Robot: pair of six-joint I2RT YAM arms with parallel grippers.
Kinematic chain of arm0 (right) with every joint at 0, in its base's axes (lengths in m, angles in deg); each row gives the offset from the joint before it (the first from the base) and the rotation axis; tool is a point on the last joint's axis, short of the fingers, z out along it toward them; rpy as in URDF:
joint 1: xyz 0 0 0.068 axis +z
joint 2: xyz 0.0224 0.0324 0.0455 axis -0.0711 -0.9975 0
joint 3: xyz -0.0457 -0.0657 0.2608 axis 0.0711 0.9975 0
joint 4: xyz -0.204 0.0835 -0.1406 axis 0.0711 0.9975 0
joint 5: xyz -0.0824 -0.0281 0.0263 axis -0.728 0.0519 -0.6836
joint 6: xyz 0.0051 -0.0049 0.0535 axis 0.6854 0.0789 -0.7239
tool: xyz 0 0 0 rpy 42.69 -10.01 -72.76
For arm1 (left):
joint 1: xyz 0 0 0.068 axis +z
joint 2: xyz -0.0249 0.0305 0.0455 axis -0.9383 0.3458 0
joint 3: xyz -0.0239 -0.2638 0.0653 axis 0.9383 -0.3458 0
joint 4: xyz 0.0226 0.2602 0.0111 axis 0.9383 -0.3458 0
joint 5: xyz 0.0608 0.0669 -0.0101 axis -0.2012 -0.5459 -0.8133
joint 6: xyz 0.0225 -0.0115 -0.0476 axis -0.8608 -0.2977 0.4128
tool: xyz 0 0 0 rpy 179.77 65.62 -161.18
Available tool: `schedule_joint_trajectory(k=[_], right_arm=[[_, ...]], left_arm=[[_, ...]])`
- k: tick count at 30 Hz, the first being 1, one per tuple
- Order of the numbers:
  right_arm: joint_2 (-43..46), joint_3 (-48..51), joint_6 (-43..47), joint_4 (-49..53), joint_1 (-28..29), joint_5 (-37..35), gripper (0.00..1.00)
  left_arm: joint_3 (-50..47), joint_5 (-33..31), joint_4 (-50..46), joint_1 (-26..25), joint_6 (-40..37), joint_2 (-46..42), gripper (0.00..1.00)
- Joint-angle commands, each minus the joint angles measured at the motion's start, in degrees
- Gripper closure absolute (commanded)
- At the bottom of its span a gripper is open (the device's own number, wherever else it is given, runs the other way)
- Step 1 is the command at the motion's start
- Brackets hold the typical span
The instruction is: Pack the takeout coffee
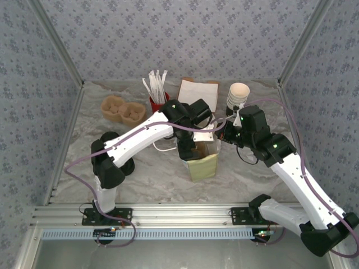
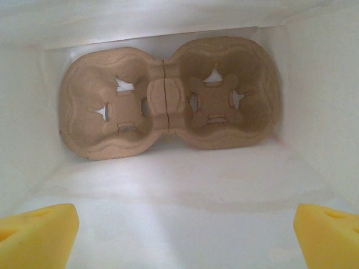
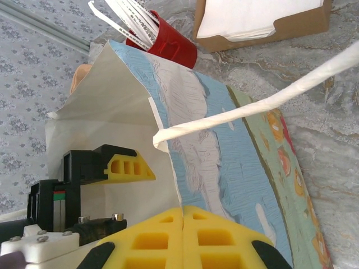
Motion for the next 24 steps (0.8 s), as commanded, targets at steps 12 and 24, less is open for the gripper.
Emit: schedule_joint_trajectory(k=[12, 24], right_arm=[[-1.2, -0.1, 1.0, 2.3, 0.5, 1.2, 0.94], [-2.1, 0.9, 1.1, -0.9, -0.4, 0.1, 0.94]], left_arm=[[9.9, 0.3, 2.4, -0.3, 1.7, -9.0, 0.01], [11.4, -13.2, 11.3, 2.5, 17.3, -16.9, 0.01]])
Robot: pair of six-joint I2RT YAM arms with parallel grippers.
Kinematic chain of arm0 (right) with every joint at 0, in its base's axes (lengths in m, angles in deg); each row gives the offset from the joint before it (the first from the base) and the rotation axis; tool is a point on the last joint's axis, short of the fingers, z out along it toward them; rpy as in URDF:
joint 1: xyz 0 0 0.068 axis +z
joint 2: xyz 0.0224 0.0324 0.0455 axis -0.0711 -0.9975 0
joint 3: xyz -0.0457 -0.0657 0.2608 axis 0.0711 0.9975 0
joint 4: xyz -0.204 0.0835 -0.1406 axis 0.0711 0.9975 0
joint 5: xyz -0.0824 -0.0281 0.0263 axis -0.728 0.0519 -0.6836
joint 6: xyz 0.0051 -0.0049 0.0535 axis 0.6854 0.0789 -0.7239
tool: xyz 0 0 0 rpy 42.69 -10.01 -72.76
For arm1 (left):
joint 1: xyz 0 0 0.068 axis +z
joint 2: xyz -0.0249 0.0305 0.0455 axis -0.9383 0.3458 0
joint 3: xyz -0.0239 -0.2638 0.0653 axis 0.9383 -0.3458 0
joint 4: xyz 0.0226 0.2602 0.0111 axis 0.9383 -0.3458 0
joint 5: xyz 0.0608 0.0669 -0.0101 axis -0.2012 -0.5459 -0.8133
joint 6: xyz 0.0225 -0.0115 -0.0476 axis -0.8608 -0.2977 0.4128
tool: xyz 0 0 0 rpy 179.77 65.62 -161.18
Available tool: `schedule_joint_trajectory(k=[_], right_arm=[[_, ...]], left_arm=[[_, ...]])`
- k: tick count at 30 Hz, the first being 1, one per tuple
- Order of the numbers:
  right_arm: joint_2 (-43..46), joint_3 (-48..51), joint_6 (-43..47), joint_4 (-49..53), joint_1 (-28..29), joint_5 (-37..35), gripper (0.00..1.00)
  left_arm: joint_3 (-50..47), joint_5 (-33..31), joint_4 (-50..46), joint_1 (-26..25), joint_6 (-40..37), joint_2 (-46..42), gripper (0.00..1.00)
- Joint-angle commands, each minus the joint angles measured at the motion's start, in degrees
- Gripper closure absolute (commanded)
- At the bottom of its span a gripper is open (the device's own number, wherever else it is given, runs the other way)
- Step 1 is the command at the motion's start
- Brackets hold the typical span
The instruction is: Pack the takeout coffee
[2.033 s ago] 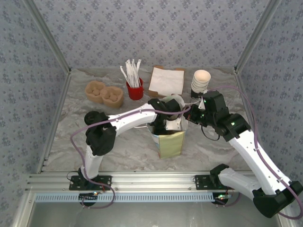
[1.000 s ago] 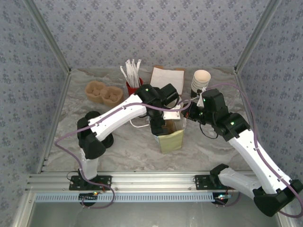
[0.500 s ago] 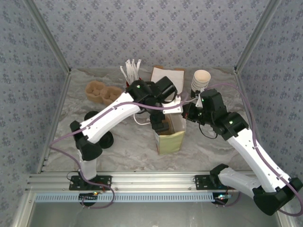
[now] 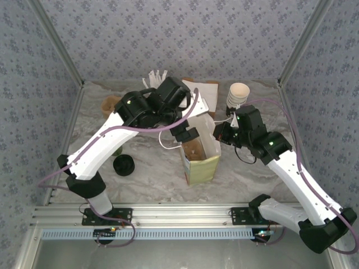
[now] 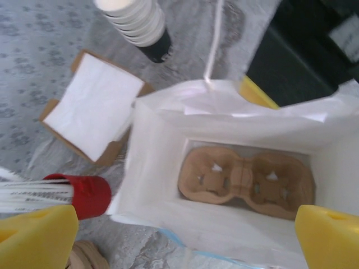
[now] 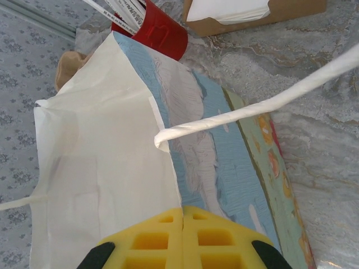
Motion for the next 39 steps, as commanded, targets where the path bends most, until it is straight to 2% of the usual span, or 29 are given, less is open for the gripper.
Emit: schedule_joint_trajectory(k=[1, 4, 9, 13, 18, 21, 26, 30, 39], right_arm=[[-0.2, 0.4, 1.1, -1.8, -0.6, -0.8, 0.94], [-0.4, 0.4, 1.0, -2.4, -1.2, -0.9, 0.94], [-0.4, 0.7, 0.5, -2.9, -1.9, -1.4, 0.94], [-0.5, 0.2, 0.6, -2.7, -2.2, -1.3, 0.93], [-0.7, 0.1, 0.9, -2.5, -2.9, -0.8, 0.91], [-0.9, 0.1, 1.0, -2.6, -3.2, -0.1, 0.87], [-1.2, -0.8, 1.8, -1.8, -3.7, 0.6, 0.75], [-1.3, -2.2, 2.6, -0.5, -4.5, 1.0, 0.7], [-0.9, -8.5, 7.1, 4.7, -8.8, 2.6, 0.58]], left_arm=[[0.7, -6.7, 4.4, 2.7, 9.0, -5.2, 0.01], [-4.7, -10.9, 8.1, 5.2, 14.3, -10.3, 0.01], [-19.5, -17.6, 14.1, 10.5, 26.4, -22.5, 0.02], [-30.5, -20.7, 14.4, 16.4, 35.9, -32.0, 0.03], [-40.4, -23.5, 11.6, 23.4, 41.5, -38.1, 0.05], [-44.8, -21.8, 10.3, 27.6, 43.3, -39.7, 0.05], [-52.3, -20.2, 11.5, 31.0, 44.6, -42.5, 0.05], [-56.2, -15.9, 12.6, 34.6, 45.2, -42.6, 0.05], [-59.9, -10.9, 13.1, 37.0, 43.4, -41.2, 0.02]])
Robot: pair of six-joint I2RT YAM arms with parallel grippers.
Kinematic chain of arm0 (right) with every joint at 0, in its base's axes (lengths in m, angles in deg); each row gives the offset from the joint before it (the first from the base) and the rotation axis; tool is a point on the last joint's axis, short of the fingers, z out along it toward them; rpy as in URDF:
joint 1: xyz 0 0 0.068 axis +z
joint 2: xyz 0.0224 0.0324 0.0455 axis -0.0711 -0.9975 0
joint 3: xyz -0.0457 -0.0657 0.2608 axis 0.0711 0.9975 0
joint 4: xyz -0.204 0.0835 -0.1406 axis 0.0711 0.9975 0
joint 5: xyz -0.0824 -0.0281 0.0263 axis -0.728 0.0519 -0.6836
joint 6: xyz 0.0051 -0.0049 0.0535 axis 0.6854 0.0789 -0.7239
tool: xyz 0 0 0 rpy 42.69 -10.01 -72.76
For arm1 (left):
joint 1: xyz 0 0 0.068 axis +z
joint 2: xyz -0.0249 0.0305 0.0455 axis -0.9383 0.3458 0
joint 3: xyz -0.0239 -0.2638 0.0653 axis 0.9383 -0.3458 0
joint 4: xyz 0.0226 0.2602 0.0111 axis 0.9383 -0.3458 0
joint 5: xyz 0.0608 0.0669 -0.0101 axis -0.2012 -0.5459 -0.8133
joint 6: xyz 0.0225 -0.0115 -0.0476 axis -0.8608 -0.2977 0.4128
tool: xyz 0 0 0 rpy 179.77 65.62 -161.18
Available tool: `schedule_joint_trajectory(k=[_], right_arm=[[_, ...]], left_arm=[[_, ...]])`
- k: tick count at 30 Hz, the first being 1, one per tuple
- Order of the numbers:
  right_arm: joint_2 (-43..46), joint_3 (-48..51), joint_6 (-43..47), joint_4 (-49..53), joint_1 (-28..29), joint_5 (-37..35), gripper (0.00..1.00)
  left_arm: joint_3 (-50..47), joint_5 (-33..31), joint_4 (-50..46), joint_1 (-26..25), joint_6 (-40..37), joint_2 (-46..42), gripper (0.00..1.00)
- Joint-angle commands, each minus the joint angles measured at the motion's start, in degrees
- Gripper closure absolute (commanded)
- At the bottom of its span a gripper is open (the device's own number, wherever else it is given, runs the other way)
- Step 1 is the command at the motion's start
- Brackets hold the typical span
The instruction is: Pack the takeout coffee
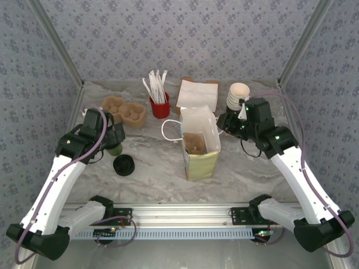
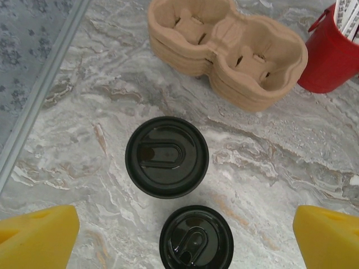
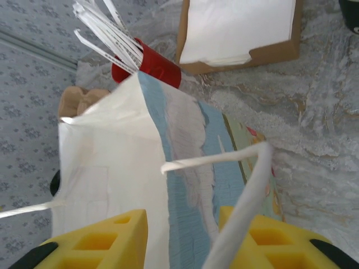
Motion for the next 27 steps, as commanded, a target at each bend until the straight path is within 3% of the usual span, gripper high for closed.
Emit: schedule_joint_trajectory(k=[1, 11, 17, 27], right_arm=[[0.8, -3.8, 3.9, 4.0, -1.9, 1.1, 0.58], [2.9, -4.3, 9.1, 6.0, -8.3, 5.2, 0.57], [5.0, -0.7, 9.0, 2.5, -8.7, 9.6, 0.54], [4.8, 0.9, 8.4, 1.9, -8.6, 11.8, 0.55]], left_arm=[[-0.7, 3.2, 1.2, 0.6, -0.7, 0.2, 0.02], [-1.5, 0.3, -0.2, 1.3, -0.2, 1.9, 0.01], [-5.9, -1.4, 0.8, 6.1, 1.9, 2.3, 0.01], [-10.5, 6.0, 7.7, 11.3, 1.2, 7.6, 0.01]])
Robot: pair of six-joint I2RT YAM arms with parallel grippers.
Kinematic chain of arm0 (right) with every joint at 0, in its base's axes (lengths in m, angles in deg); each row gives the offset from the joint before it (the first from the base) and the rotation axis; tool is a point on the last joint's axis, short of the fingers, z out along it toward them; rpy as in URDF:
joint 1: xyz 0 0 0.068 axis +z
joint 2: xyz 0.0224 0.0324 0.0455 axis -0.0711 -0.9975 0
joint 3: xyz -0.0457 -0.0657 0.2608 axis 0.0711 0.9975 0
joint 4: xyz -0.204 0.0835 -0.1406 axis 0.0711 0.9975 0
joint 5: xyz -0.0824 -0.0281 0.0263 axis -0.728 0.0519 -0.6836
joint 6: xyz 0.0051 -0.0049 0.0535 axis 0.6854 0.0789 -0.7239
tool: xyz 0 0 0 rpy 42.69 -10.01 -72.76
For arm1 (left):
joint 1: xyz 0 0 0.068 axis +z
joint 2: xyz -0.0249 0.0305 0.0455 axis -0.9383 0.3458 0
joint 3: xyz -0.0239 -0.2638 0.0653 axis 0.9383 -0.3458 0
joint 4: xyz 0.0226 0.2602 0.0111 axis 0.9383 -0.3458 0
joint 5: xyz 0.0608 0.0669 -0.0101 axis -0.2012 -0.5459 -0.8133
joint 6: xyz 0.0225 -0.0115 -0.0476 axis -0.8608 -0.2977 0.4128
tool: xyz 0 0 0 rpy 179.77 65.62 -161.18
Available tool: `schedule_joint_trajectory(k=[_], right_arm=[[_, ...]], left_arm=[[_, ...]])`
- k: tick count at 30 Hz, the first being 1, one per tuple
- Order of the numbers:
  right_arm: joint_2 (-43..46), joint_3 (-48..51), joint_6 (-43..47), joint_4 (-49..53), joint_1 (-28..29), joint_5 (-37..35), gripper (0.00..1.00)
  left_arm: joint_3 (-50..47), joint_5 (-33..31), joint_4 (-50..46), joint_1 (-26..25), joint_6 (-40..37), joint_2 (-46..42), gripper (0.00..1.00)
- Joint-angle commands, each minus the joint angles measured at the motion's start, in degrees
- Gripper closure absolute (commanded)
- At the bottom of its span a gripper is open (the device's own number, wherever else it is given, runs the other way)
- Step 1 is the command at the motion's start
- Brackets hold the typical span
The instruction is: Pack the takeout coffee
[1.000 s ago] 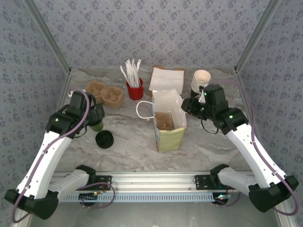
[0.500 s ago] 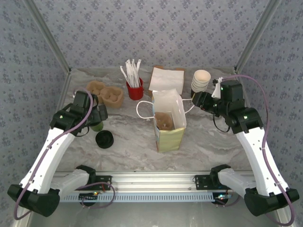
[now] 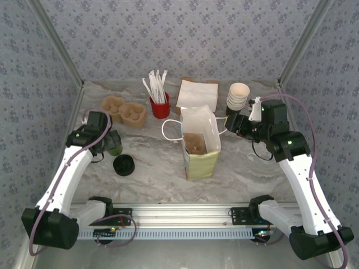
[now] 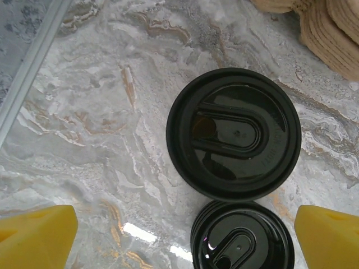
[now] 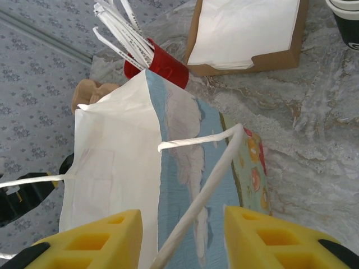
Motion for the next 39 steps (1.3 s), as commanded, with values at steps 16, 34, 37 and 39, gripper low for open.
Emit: schedule_joint_trajectory(k=[16, 34, 37, 39], right_arm=[[0.0, 0.2, 0.2, -1.3, 0.2, 2.6, 0.55], [-0.3, 0.2, 0.6, -1.5, 0.2, 3.5, 0.55], [-0.2, 0.2, 0.7, -1.5, 0.3, 3.5, 0.55], [-0.4, 0.2, 0.7, -1.6, 0.2, 3.6, 0.55]], left_arm=[[10.4, 9.7, -7.0, 2.7, -2.2, 11.4, 0.08], [16.2, 12.5, -10.9, 5.6, -6.7, 20.6, 0.11], [16.7, 12.5, -11.1, 5.6, -7.0, 21.4, 0.12], [16.9, 12.6, -11.0, 5.6, -7.4, 21.7, 0.12]])
